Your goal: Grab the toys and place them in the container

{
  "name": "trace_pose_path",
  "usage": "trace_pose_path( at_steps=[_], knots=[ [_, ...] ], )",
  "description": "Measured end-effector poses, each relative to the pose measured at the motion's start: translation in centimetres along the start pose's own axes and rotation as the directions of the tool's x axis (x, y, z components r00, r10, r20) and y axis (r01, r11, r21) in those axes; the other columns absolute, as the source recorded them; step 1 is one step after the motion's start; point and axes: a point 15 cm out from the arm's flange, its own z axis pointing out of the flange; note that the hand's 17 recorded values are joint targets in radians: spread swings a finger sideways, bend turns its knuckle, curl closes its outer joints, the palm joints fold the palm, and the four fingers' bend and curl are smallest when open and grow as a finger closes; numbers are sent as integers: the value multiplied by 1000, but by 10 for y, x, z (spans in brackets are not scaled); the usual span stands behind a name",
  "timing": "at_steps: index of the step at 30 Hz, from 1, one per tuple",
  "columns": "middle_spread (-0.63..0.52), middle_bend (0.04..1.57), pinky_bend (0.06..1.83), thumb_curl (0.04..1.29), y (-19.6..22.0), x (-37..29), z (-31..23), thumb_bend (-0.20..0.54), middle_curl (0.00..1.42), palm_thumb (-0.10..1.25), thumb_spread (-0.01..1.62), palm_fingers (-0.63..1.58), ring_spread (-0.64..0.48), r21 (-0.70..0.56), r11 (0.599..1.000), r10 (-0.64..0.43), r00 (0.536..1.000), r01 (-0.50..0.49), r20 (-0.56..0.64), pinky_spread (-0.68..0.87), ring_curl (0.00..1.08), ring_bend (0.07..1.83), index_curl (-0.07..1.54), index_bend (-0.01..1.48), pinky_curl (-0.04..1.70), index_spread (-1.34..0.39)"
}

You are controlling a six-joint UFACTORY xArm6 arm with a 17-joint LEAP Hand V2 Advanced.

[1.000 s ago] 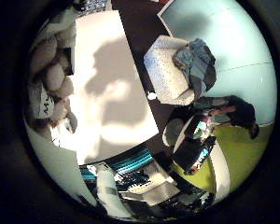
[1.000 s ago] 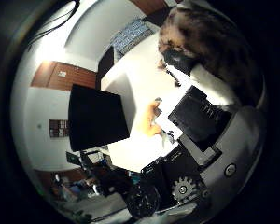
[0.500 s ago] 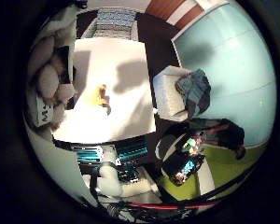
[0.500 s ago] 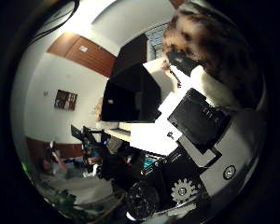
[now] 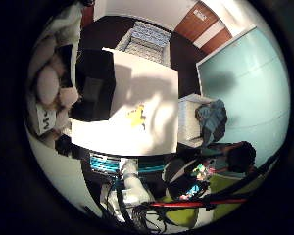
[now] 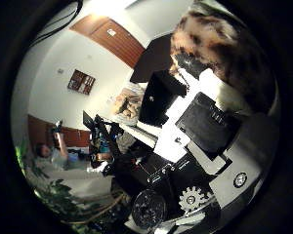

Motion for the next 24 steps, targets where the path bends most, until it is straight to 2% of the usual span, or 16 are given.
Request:
trace_pose_path(
  at_steps=[12,17,20,22,24],
  knots=[
    [-189,1230,1162,752,-50,-55,66,-17,965,1025,882,1035,-314,42,998,-56,997,54,49,-245,987,1209,1035,956,1134,-306],
    [-190,1224,1156,760,-55,-68,96,-17,968,1019,881,1040,-317,11,998,-66,996,66,56,-244,993,1202,1042,956,1148,-310],
    [-191,1226,1143,748,-60,-70,108,-27,971,962,912,1034,-317,8,998,-69,996,69,50,-249,993,1190,1048,946,1145,-313],
    [-195,1181,1092,721,-61,-69,113,-36,954,897,941,1013,-310,6,998,-70,996,70,47,-266,963,1199,1033,891,1109,-316],
    [-194,1107,1013,682,-61,-68,114,-43,900,826,949,944,-307,6,997,-71,996,71,46,-327,884,1178,981,696,1023,-326]
  ],
)
